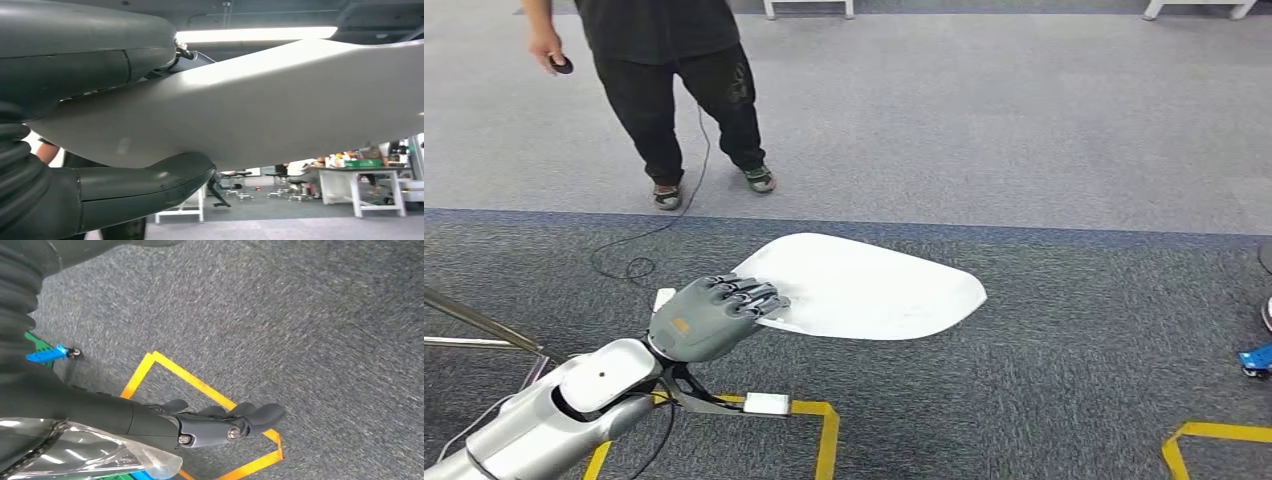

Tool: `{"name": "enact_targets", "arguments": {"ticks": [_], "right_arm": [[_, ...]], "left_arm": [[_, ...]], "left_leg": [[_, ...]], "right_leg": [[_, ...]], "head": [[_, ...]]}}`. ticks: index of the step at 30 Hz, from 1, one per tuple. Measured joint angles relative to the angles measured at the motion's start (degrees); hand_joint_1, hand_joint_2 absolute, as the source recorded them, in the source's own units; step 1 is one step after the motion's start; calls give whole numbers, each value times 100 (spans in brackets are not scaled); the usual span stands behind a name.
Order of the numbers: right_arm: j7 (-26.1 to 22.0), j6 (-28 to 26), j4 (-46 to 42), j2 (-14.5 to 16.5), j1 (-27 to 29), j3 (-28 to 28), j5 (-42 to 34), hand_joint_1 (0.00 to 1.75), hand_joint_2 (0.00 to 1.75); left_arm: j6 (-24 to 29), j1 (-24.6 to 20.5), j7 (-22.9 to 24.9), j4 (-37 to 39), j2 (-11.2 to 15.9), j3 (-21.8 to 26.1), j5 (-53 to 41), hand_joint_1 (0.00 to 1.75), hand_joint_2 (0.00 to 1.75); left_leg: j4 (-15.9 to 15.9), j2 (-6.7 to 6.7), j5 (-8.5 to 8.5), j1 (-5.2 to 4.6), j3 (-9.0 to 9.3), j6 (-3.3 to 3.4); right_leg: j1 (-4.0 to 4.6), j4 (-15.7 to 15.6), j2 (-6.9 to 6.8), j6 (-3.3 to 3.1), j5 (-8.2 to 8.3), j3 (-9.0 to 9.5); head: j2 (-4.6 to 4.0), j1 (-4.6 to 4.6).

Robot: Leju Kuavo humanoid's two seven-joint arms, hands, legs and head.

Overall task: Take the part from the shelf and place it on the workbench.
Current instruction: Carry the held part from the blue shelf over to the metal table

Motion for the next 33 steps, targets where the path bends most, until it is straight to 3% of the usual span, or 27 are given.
{"name": "enact_targets", "arguments": {"ticks": [1,2,3,5,7,8,10,11,13,14,16,17,18,20,22,23,24,25,27,29,31,32,33], "right_arm": [[-1,-5,1,-1,-1,-1,-1,0,175],[-1,-19,1,-2,-4,-1,-1,0,175],[-5,-44,1,-5,-6,-3,-1,0,175],[-27,-98,1,-22,5,-9,-7,0,175],[-79,-119,1,-44,22,-13,-4,0,175],[-105,-118,2,-51,24,-14,11,0,175],[-134,-115,5,-53,25,-14,53,0,175],[-138,-114,8,-52,29,-14,68,0,175],[-152,-112,16,-52,47,-14,69,0,175],[-164,-111,19,-52,62,-15,63,0,175],[-189,-113,23,-50,85,-16,54,0,175],[-201,-114,24,-49,89,-16,52,0,175],[-210,-115,25,-47,87,-15,51,0,175],[-222,-113,28,-45,99,-14,49,0,175],[-238,-111,37,-48,129,-20,31,0,175],[-255,-111,42,-51,138,-29,15,0,175],[-281,-111,44,-57,136,-44,-7,0,175],[-314,-111,46,-62,125,-63,-29,0,175],[-372,-105,48,-70,97,-100,-64,0,175],[-401,-97,50,-85,69,-126,-74,0,175],[-401,-92,51,-107,44,-144,-73,0,175],[-394,-87,51,-119,34,-152,-73,0,175],[-386,-81,51,-124,26,-154,-73,0,175]], "left_arm": [[5,3,-1,0,10,2,2,175,175],[8,-2,-3,0,21,4,2,175,175],[11,-16,-5,0,28,8,4,175,175],[19,-53,-9,1,36,22,13,175,175],[25,-61,-4,1,46,51,29,175,175],[29,-50,0,1,63,70,34,175,175],[37,-21,9,1,133,118,38,175,175],[41,-12,10,0,178,147,38,175,175],[45,-6,13,-6,262,213,38,175,175],[45,-3,16,-10,300,244,38,175,175],[43,19,21,-22,376,289,38,175,175],[43,33,22,-30,407,310,38,175,175],[39,36,22,-39,428,330,37,175,175],[8,23,22,-51,438,359,34,175,175],[-67,10,22,-51,429,364,14,175,175],[-111,4,22,-50,415,361,1,175,175],[-160,-14,24,-47,396,358,-12,175,175],[-201,-46,29,-40,365,354,-20,175,175],[-253,-147,56,-21,298,347,-28,175,175],[-269,-233,86,-5,246,338,-40,175,175],[-277,-260,105,7,215,329,-58,175,175],[-279,-263,121,13,202,327,-66,175,175],[-279,-270,138,17,200,327,-72,175,175]], "left_leg": [[7,13,-3,5,-6,-30],[69,126,-45,-1,-34,-55],[239,297,-147,-10,-109,-77],[914,651,-493,-10,-420,-117],[1564,739,-729,12,-727,-139],[1624,749,-695,16,-752,-139],[1119,831,-360,7,-480,-109],[713,984,-195,-20,-265,-76],[132,1281,-59,-110,26,9],[33,1344,-80,-149,61,45],[-22,1202,-74,-154,63,107],[-58,1121,-59,-138,80,133],[-93,1043,-42,-116,100,161],[-125,891,-30,-87,123,197],[-122,711,-34,-80,124,214],[-120,620,-37,-77,128,214],[-113,526,-42,-70,136,208],[-101,437,-52,-58,146,193],[-39,275,-91,-37,134,137],[12,137,-104,-26,81,65],[12,24,-88,-8,45,5],[38,78,-107,-11,31,-20],[146,213,-175,-18,-15,-44]], "right_leg": [[4,-18,-66,-38,10,17],[3,-37,-129,-77,20,35],[3,-57,-201,-113,26,52],[26,-70,-354,-168,12,73],[51,-69,-519,-192,-10,83],[59,-69,-600,-197,-22,90],[73,-69,-746,-193,-54,127],[80,-69,-815,-183,-74,153],[108,-66,-945,-137,-116,188],[118,-69,-1022,-109,-134,200],[119,-82,-1155,-50,-175,218],[109,-44,-1087,-21,-221,210],[99,88,-939,0,-309,154],[81,708,-548,23,-599,-144],[76,1416,-404,35,-816,-555],[76,1545,-386,41,-780,-676],[74,1444,-372,45,-623,-688],[66,1140,-329,50,-383,-597],[22,376,-75,66,-4,-283],[2,29,101,38,64,-109],[15,0,12,-32,55,-75],[16,-15,-47,-66,63,-59],[15,-35,-112,-101,67,-39]], "head": [[1,1],[0,-13],[-1,-31],[-1,-62],[0,-65],[-1,-66],[0,-66],[0,-64],[0,-65],[0,-65],[1,-68],[1,-60],[1,-48],[1,-17],[1,-7],[1,-7],[1,-7],[1,-8],[1,0],[1,8],[1,8],[1,5],[1,-8]]}}
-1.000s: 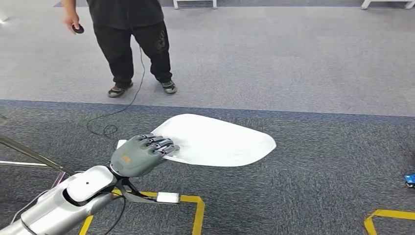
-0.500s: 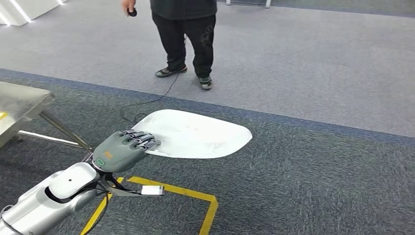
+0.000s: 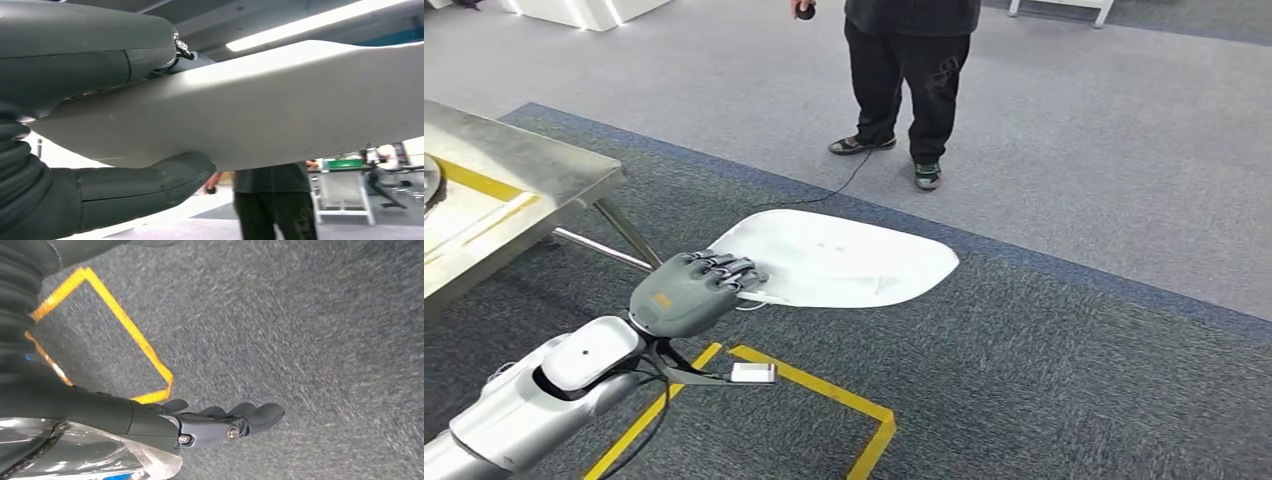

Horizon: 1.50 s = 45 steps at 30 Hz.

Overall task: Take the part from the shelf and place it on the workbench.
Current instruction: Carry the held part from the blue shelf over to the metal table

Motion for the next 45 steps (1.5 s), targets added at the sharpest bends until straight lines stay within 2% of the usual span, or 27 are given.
{"name": "enact_targets", "arguments": {"ticks": [2,3,5,6,7,9,11,12,14,16,18,20,21,23,25,27,29,31,33,35,36,37,38,40,42,44,45], "right_arm": [[20,22,0,-28,-4,-18,-2,0,175],[36,40,0,-46,-1,-35,-10,0,175],[68,80,0,-70,4,-74,-27,0,175],[73,93,0,-75,3,-86,-33,0,175],[74,98,0,-77,1,-92,-33,0,175],[75,100,0,-77,-3,-95,-28,0,175],[77,101,0,-76,-3,-97,-22,0,175],[78,101,0,-76,-3,-97,-20,0,175],[78,101,-1,-80,-16,-99,-16,0,175],[76,100,-2,-82,-31,-99,-14,0,175],[78,101,-2,-86,-16,-99,-13,0,175],[84,101,-1,-98,14,-107,-14,0,175],[86,101,-1,-103,21,-114,-14,0,175],[85,101,0,-112,23,-129,-13,0,175],[84,102,4,-115,22,-134,-6,0,175],[84,103,10,-116,24,-138,-4,0,175],[83,103,12,-114,22,-142,-21,0,175],[78,100,11,-109,14,-146,-45,0,175],[75,95,11,-109,28,-156,-69,0,175],[77,92,13,-119,58,-179,-85,0,175],[78,91,13,-124,65,-196,-91,0,175],[79,90,13,-129,66,-212,-96,0,175],[80,90,13,-131,64,-225,-104,0,175],[84,91,13,-131,64,-243,-133,0,175],[89,96,13,-139,72,-272,-177,0,175],[93,102,13,-152,71,-312,-209,0,175],[93,103,13,-157,64,-330,-220,0,175]], "left_arm": [[9,-11,65,11,-10,2,-32,175,175],[18,-1,96,17,-16,2,-53,175,175],[43,54,150,33,-24,4,-92,175,175],[55,80,166,38,-25,6,-110,175,175],[63,98,179,42,-25,9,-128,175,175],[74,106,191,43,-27,23,-151,175,175],[82,96,201,43,-35,38,-162,175,175],[86,99,205,43,-39,43,-163,175,175],[89,123,208,43,-46,48,-165,175,175],[100,125,210,44,-64,49,-166,175,175],[113,118,213,45,-87,48,-166,175,175],[113,144,214,46,-103,45,-167,175,175],[113,158,214,46,-108,44,-167,175,175],[113,170,214,47,-116,43,-168,175,175],[113,164,215,48,-120,44,-169,175,175],[113,158,215,50,-122,45,-171,175,175],[114,157,214,62,-132,43,-173,175,175],[113,131,211,84,-151,38,-173,175,175],[112,80,200,108,-186,31,-172,175,175],[110,58,177,136,-222,13,-170,175,175],[108,58,166,153,-236,4,-170,175,175],[107,53,158,169,-245,-3,-168,175,175],[105,41,153,183,-254,-5,-166,175,175],[98,-17,134,201,-279,-9,-149,175,175],[84,-108,109,220,-321,-25,-125,175,175],[74,-165,93,246,-357,-44,-114,175,175],[73,-175,87,258,-375,-53,-113,175,175]], "left_leg": [[570,372,-287,-11,-258,-43],[968,479,-453,-2,-450,-58],[1467,534,-577,12,-708,-61],[1420,543,-488,11,-692,-48],[1152,575,-310,0,-563,-20],[367,851,22,-81,-165,82],[-85,1101,105,-175,53,171],[-125,1110,77,-205,62,191],[-188,937,106,-186,81,218],[-261,781,146,-131,126,257],[-279,630,158,-94,140,284],[-275,461,153,-83,142,289],[-271,374,149,-74,148,284],[-247,206,124,-46,167,247],[-177,58,79,-29,148,177],[-125,-79,67,-17,90,101],[-118,-171,77,6,56,43],[69,62,-43,-4,-35,-9],[691,415,-354,-8,-332,-57],[1393,525,-607,14,-679,-84],[1517,538,-595,20,-744,-86],[1402,555,-468,20,-690,-76],[1076,594,-262,14,-526,-49],[282,818,48,-46,-119,43],[-77,956,82,-111,55,117],[-130,847,75,-117,64,159],[-168,780,89,-100,83,181]], "right_leg": [[18,-22,-143,-62,-12,35],[32,-23,-224,-85,-27,46],[59,-23,-384,-108,-57,67],[71,-23,-460,-111,-73,84],[82,-23,-535,-111,-91,109],[112,-23,-680,-95,-139,169],[139,-26,-824,-52,-183,204],[148,-32,-901,-27,-198,217],[146,-32,-978,30,-241,248],[127,251,-703,83,-419,126],[98,981,-360,117,-744,-260],[87,1611,-277,142,-908,-649],[83,1645,-269,152,-825,-720],[53,1073,-198,178,-379,-535],[-13,325,95,208,-51,-201],[-35,54,265,179,-23,-55],[-18,30,142,98,-23,-24],[-19,-1,6,23,-16,11],[-5,-17,-149,-37,-35,42],[16,-16,-319,-67,-66,62],[24,-16,-397,-70,-82,75],[32,-16,-473,-69,-100,96],[42,-16,-543,-65,-121,127],[72,-19,-678,-40,-169,190],[97,-30,-814,9,-206,223],[103,-54,-935,68,-234,264],[96,-39,-884,98,-266,269]], "head": [[0,-29],[0,-40],[0,-46],[0,-46],[0,-47],[0,-44],[0,-43],[0,-43],[0,-40],[0,-20],[0,3],[0,7],[0,10],[0,9],[0,19],[0,30],[0,32],[0,-2],[0,-42],[0,-48],[0,-50],[0,-51],[0,-51],[0,-50],[0,-47],[0,-45],[0,-39]]}}
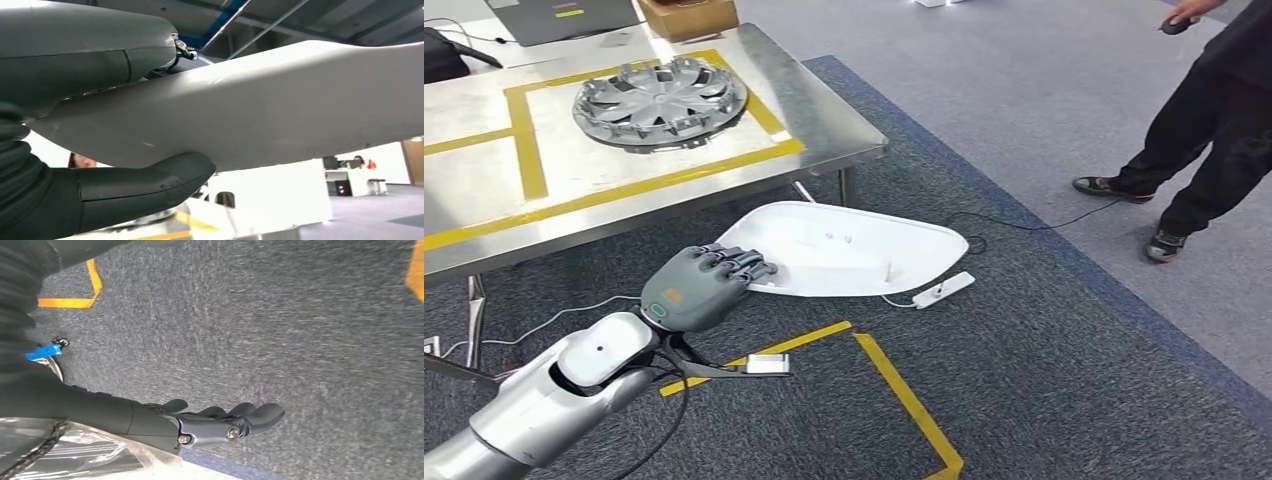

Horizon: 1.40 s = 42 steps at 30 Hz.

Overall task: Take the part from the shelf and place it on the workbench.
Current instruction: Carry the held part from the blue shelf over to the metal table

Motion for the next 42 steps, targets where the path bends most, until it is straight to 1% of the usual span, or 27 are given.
{"name": "enact_targets", "arguments": {"ticks": [2,3,5,6,7,8,10,12,13,15,17,19,21,22,24,25,27,28,30,31,32,34,36,37,38,40,42], "right_arm": [[0,1,0,-10,-2,-32,-21,0,175],[3,2,1,-18,9,-44,-32,0,175],[11,4,3,-37,55,-68,-51,0,175],[15,5,5,-45,76,-79,-55,0,175],[17,6,6,-50,89,-87,-57,0,175],[18,7,7,-52,93,-92,-55,0,175],[16,7,8,-54,89,-95,-53,0,175],[11,7,13,-50,92,-97,-53,0,175],[8,7,16,-47,96,-97,-53,0,175],[1,6,17,-41,92,-98,-53,0,175],[-10,2,16,-33,80,-99,-53,0,175],[-15,-2,16,-28,94,-100,-53,0,175],[-15,-2,17,-28,112,-100,-53,0,175],[-15,-2,17,-28,110,-100,-53,0,175],[-16,-2,17,-28,96,-100,-53,0,175],[-19,-1,17,-26,90,-100,-55,0,175],[-31,1,17,-22,81,-102,-58,0,175],[-37,3,17,-20,79,-103,-61,0,175],[-45,7,15,-20,65,-106,-63,0,175],[-52,9,14,-17,54,-108,-63,0,175],[-60,9,12,-14,39,-110,-64,0,175],[-73,12,11,-12,21,-130,-64,0,175],[-70,19,11,-20,29,-168,-64,0,175],[-68,24,11,-24,34,-182,-63,0,175],[-68,31,11,-26,35,-189,-62,0,175],[-68,39,12,-27,28,-196,-61,0,175],[-51,38,15,-27,11,-219,-63,0,175]], "left_arm": [[-2,-41,-10,24,-33,-18,0,175,175],[-3,-62,-13,37,-54,-27,1,175,175],[-5,-80,-16,67,-79,-43,1,175,175],[-5,-76,-17,82,-89,-51,1,175,175],[-5,-73,-17,97,-94,-59,1,175,175],[-4,-70,-19,111,-97,-64,1,175,175],[1,-71,-19,130,-97,-66,5,175,175],[13,-72,-18,137,-94,-64,15,175,175],[19,-68,-17,140,-89,-62,20,175,175],[29,-49,-17,146,-78,-60,28,175,175],[33,-47,-17,150,-67,-57,36,175,175],[36,-58,-17,155,-67,-57,41,175,175],[36,-41,-17,167,-70,-60,43,175,175],[36,-31,-17,174,-68,-61,43,175,175],[36,-26,-17,185,-65,-59,43,175,175],[37,-32,-17,186,-64,-57,43,175,175],[37,-60,-17,186,-67,-56,43,175,175],[37,-72,-17,186,-69,-56,43,175,175],[37,-79,-17,187,-73,-56,40,175,175],[38,-82,-17,187,-77,-56,38,175,175],[38,-97,-17,189,-83,-56,32,175,175],[37,-140,-18,194,-110,-62,17,175,175],[33,-157,-22,204,-140,-75,3,175,175],[33,-155,-24,210,-148,-83,0,175,175],[32,-154,-26,215,-151,-89,-2,175,175],[33,-157,-26,219,-161,-97,-2,175,175],[35,-161,-26,220,-173,-103,-3,175,175]], "left_leg": [[-67,-115,31,46,42,48],[-76,-173,34,57,49,61],[-72,-315,27,63,49,79],[-69,-394,21,66,55,77],[-61,-476,13,73,62,69],[-49,-555,1,83,73,52],[4,-706,-47,107,79,-7],[66,-856,-77,123,33,-73],[76,-933,-71,129,5,-103],[87,-1003,-63,142,-30,-157],[322,-715,-199,121,-145,-208],[989,-343,-514,114,-466,-248],[1615,-243,-706,128,-783,-262],[1670,-233,-653,130,-818,-256],[1132,-159,-273,113,-556,-202],[750,-9,-115,76,-359,-152],[192,268,17,-20,-94,-54],[124,330,-19,-58,-74,-22],[59,194,-11,-50,-64,18],[22,119,-1,-27,-37,39],[-14,45,13,-2,-8,63],[-46,-97,23,29,25,102],[-41,-270,18,35,24,119],[-39,-361,14,37,30,119],[-34,-451,8,41,39,111],[-11,-587,-19,54,58,81],[46,-685,-54,45,34,38]], "right_leg": [[-21,323,301,48,-195,-152],[-34,676,473,65,-357,-341],[-43,1458,604,96,-621,-786],[-44,1652,614,109,-618,-931],[-47,1610,618,117,-492,-968],[-55,1356,641,124,-276,-896],[-105,556,899,152,133,-576],[-147,110,1177,136,234,-346],[-146,94,1213,106,198,-314],[-144,71,1063,26,199,-277],[-148,48,904,-56,191,-238],[-124,43,728,-117,159,-200],[-103,44,541,-140,120,-167],[-96,44,458,-140,100,-148],[-80,43,302,-131,51,-80],[-72,37,231,-121,25,-44],[-43,28,94,-81,-20,0],[-31,18,24,-54,-34,10],[-16,-7,-110,11,-70,40],[-21,23,-49,45,-114,46],[-28,147,90,73,-194,3],[-44,756,469,109,-465,-292],[-46,1463,603,129,-667,-725],[-47,1585,616,135,-618,-852],[-50,1475,624,137,-451,-870],[-72,774,722,138,26,-641],[-97,167,856,114,245,-396]], "head": [[0,16],[0,26],[0,36],[0,34],[0,35],[0,34],[0,39],[0,47],[0,50],[0,49],[0,20],[0,-17],[0,-27],[0,-29],[0,-29],[0,-25],[0,-26],[0,-26],[0,-25],[0,-15],[0,-1],[0,32],[0,37],[0,36],[0,36],[0,37],[0,45]]}}
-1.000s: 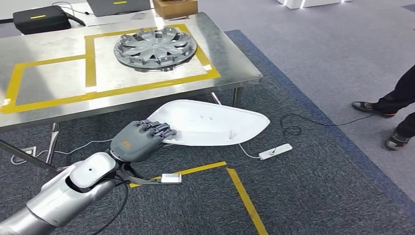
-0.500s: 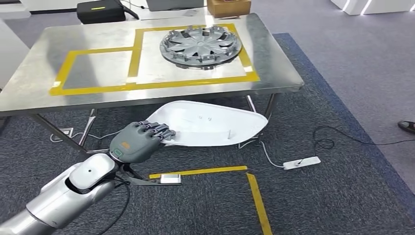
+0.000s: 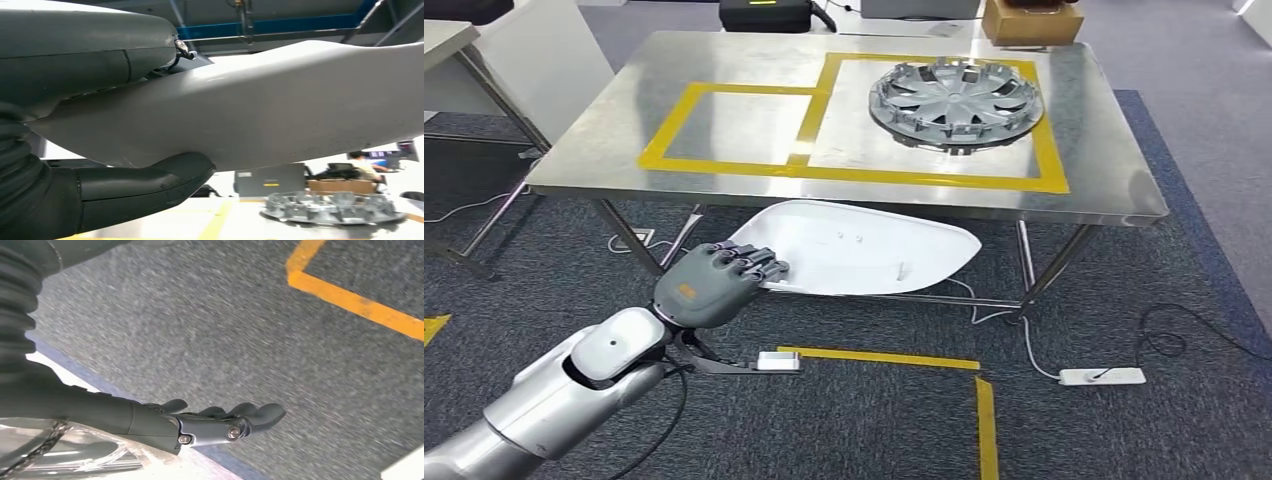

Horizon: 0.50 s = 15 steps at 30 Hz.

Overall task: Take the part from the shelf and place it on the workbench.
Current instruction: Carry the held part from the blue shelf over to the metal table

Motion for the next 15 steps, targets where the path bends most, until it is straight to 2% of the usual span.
{"name": "enact_targets", "arguments": {"ticks": [2,4,8,10,15], "right_arm": [[26,-12,3,-1,-16,-22,-4,0,175],[35,-24,3,-1,-13,-32,-4,0,175],[25,-30,5,-1,-5,-80,-1,0,175],[20,-31,5,-1,-4,-104,-1,0,175],[5,-31,5,-8,-5,-127,4,0,175]], "left_arm": [[4,4,0,5,-2,-7,-3,175,175],[7,6,0,10,-1,-16,-5,175,175],[10,-7,0,12,-16,-49,-5,175,175],[11,-9,0,13,-32,-64,-5,175,175],[19,-9,0,21,-78,-85,-11,175,175]], "left_leg": [[32,-53,-5,-15,-35,22],[14,-51,3,-14,-30,73],[-33,-26,1,-14,5,75],[-47,-24,2,-14,14,51],[-67,-24,-1,-5,18,-61]], "right_leg": [[-3,-156,39,-29,-6,74],[5,-153,40,-42,0,83],[16,-153,66,-83,-9,86],[18,-152,68,-99,-15,87],[21,-151,67,-111,-22,89]], "head": [[0,5],[0,1],[0,-2],[0,-1],[0,1]]}}
